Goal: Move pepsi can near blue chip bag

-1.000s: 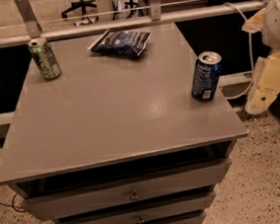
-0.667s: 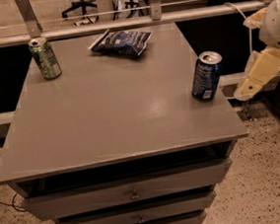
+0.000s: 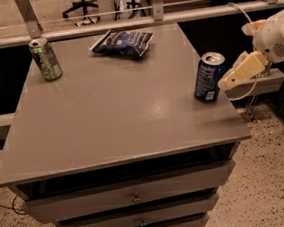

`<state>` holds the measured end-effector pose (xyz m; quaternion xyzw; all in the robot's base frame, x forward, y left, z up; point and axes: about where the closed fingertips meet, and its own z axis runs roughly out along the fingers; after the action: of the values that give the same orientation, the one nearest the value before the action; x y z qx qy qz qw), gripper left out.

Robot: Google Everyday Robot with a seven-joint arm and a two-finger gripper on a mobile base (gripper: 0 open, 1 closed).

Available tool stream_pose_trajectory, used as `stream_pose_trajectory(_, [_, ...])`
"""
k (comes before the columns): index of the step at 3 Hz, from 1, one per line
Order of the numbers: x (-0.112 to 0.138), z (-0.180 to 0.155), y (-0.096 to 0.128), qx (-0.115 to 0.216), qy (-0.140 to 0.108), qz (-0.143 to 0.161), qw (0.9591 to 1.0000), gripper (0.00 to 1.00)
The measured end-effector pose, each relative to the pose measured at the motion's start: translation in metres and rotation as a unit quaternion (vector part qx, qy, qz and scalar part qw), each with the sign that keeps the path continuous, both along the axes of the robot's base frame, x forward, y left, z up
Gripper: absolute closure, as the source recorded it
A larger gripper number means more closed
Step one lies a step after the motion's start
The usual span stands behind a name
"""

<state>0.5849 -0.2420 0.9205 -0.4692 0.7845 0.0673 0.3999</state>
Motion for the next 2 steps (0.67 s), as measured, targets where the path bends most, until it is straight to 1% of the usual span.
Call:
stream_pose_trajectory(1, [0.015, -0.024, 0.010, 0.097, 0.005, -0.013, 0.9952, 0.00])
stream_pose_trajectory(2, [0.023, -0.040, 0.023, 0.161, 0.015, -0.013, 0.9868, 0.19])
